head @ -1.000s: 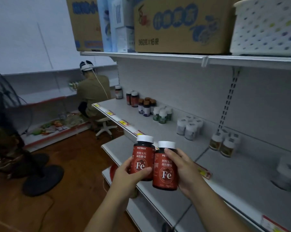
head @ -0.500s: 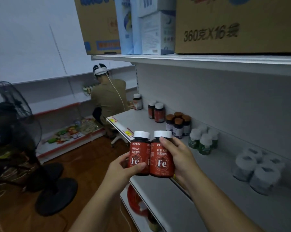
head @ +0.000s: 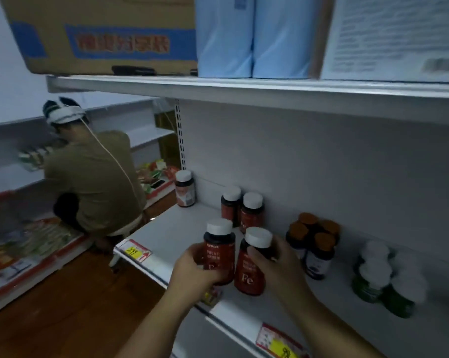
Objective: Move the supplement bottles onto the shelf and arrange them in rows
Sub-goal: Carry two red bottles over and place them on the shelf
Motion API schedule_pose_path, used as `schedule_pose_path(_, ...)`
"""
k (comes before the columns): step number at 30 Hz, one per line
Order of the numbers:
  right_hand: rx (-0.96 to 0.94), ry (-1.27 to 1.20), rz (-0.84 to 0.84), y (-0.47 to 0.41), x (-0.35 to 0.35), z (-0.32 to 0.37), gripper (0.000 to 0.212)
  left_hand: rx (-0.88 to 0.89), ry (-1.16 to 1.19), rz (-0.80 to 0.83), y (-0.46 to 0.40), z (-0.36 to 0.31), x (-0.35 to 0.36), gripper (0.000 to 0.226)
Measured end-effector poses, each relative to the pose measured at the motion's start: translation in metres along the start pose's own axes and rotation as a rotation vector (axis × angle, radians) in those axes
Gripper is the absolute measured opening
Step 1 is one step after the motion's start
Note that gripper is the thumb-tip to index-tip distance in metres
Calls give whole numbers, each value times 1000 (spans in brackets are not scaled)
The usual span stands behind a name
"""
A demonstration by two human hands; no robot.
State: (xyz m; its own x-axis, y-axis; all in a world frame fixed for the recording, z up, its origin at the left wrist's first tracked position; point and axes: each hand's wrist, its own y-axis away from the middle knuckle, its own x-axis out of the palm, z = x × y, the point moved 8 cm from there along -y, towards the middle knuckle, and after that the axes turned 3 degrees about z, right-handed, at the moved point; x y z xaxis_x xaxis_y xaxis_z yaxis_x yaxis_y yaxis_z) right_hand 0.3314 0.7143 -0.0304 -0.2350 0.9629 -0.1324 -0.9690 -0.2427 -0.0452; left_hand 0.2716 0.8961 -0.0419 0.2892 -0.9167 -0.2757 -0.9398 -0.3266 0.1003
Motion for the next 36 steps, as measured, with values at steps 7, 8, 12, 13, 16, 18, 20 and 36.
schedule_pose_path(7, -35, 266, -244, -57, 38, -6, 48, 134, -225, 93, -108, 7, -6, 44)
schedule_pose_path(8, -30, 298, -271, -61, 39, -7, 59, 148, -227, 120, -116, 5, -4, 44)
schedule_pose_path(12, -14, 347, -323, -73, 39, -10, 57, 139, -252, 186, -137, 8, 4, 53)
schedule_pose_path(13, -22, 362, -331, -73, 40, -9, 56, 140, -257, 187, -140, 10, 4, 55)
schedule_pose_path(16, -28, 404, -349, -71, 41, -6, 60, 150, -267, 215, -142, 8, 7, 58)
schedule_pose_path(18, 0, 391, -328, -70, 40, -9, 80, 172, -251, 296, -141, 6, 10, 78)
schedule_pose_path(20, -26, 416, -294, -65, 35, -5, 91, 195, -313, 366, -142, 1, 8, 112)
schedule_pose_path(36, -43, 1218, 93, 126, -113, 63, 67, 672, -1126, 511, 35, -166, 156, 78)
